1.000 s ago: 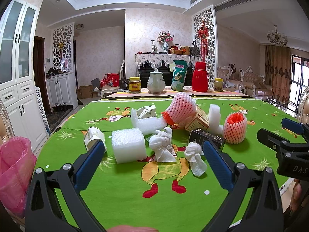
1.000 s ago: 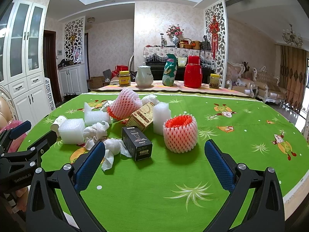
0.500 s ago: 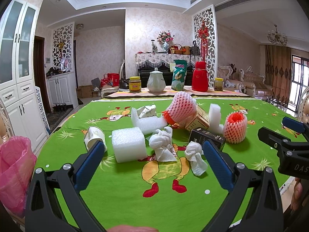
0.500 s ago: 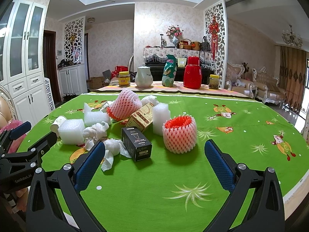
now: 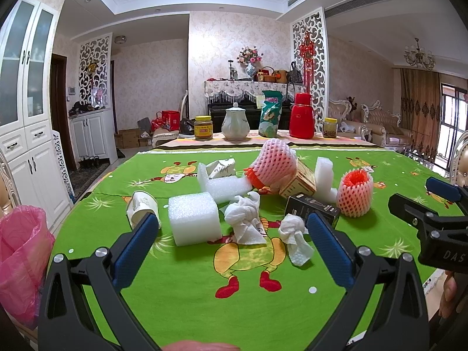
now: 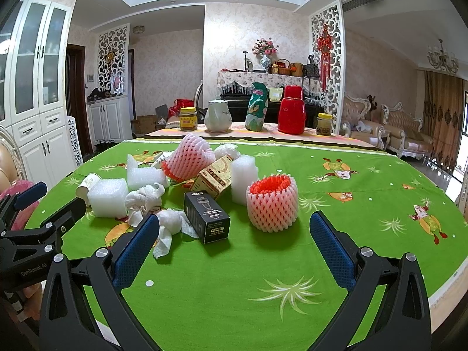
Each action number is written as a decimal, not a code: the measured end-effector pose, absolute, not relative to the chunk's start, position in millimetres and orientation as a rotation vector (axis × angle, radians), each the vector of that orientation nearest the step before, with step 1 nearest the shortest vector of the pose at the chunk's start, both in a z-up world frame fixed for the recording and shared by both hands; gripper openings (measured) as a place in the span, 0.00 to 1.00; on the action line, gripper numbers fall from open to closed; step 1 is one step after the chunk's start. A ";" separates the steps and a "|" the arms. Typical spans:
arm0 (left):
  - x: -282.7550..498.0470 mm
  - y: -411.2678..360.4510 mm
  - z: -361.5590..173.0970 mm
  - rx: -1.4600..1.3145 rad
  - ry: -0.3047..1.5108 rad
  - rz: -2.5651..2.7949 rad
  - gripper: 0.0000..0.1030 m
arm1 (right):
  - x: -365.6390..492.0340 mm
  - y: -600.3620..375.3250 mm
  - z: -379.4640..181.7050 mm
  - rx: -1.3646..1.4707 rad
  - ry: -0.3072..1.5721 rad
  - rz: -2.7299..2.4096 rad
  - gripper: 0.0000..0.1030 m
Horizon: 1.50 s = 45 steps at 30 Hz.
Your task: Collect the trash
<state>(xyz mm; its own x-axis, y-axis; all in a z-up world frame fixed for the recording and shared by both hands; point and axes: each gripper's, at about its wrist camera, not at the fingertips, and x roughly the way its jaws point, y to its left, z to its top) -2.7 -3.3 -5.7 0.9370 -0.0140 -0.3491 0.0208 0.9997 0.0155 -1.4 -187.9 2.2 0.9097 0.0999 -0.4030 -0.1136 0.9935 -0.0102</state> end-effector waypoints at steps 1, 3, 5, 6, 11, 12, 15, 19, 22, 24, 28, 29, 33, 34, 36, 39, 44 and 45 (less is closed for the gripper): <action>-2.5 -3.2 -5.4 0.019 0.357 -0.017 0.96 | -1.5 -187.6 1.9 -0.034 0.414 0.110 0.93; -3.0 -3.5 -5.5 0.019 0.357 -0.017 0.96 | -0.9 -189.4 3.3 -0.036 0.415 0.110 0.93; -3.6 -3.8 -5.8 0.019 0.357 -0.019 0.96 | -1.1 -188.8 2.8 -0.036 0.414 0.110 0.94; -3.0 -3.5 -5.7 0.019 0.357 -0.018 0.96 | -0.8 -190.4 3.6 -0.037 0.414 0.109 0.94; -2.1 -1.7 -5.0 0.020 0.384 -0.012 0.96 | 0.8 -192.1 0.5 -0.031 0.422 0.108 0.94; -1.8 -0.1 -4.9 0.016 0.396 -0.017 0.96 | 1.4 -192.1 -1.8 -0.030 0.428 0.109 0.93; 2.0 11.4 -3.7 -0.007 0.434 -0.027 0.96 | 6.4 -189.8 -12.5 -0.027 0.460 0.117 0.93; 11.7 32.9 -0.4 0.038 0.480 0.016 0.96 | 18.5 -184.3 -23.6 -0.010 0.523 0.139 0.93; 20.8 53.0 2.8 0.066 0.499 0.065 0.96 | 31.5 -180.3 -24.9 -0.026 0.565 0.132 0.93; 29.3 66.6 1.1 0.069 0.535 0.059 0.96 | 45.9 -176.3 -25.4 -0.050 0.600 0.131 0.93; 51.8 99.4 -14.5 0.016 0.673 0.016 0.95 | 72.4 -167.3 -31.7 -0.073 0.665 0.149 0.93; 55.6 107.5 -19.9 -0.026 0.705 -0.006 0.96 | 81.4 -164.1 -34.7 -0.084 0.683 0.159 0.93; 61.0 131.9 -38.3 -0.120 0.754 0.003 0.96 | 106.2 -153.1 -44.9 -0.089 0.735 0.201 0.85; 60.5 135.4 -40.1 -0.125 0.747 0.012 0.95 | 112.6 -151.1 -47.3 -0.086 0.752 0.213 0.81; 61.9 138.1 -42.7 -0.133 0.756 0.015 0.95 | 123.8 -149.2 -52.6 -0.076 0.779 0.226 0.78; 66.1 145.5 -47.2 -0.176 0.799 -0.008 0.95 | 137.7 -145.2 -60.0 -0.079 0.805 0.234 0.73; 69.8 110.0 -40.6 -0.082 0.794 -0.112 0.95 | 154.4 -147.7 -74.6 -0.034 0.867 0.262 0.62; 68.2 98.9 -38.6 -0.058 0.784 -0.135 0.95 | 155.5 -149.5 -75.7 -0.020 0.873 0.271 0.59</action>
<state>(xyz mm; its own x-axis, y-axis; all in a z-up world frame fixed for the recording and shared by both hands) 68.2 98.9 -38.6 0.7002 -0.1429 -0.6995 0.0995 0.9897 -0.1027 155.5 -149.5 -75.7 0.6104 0.2269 -0.7589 -0.2433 0.9655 0.0930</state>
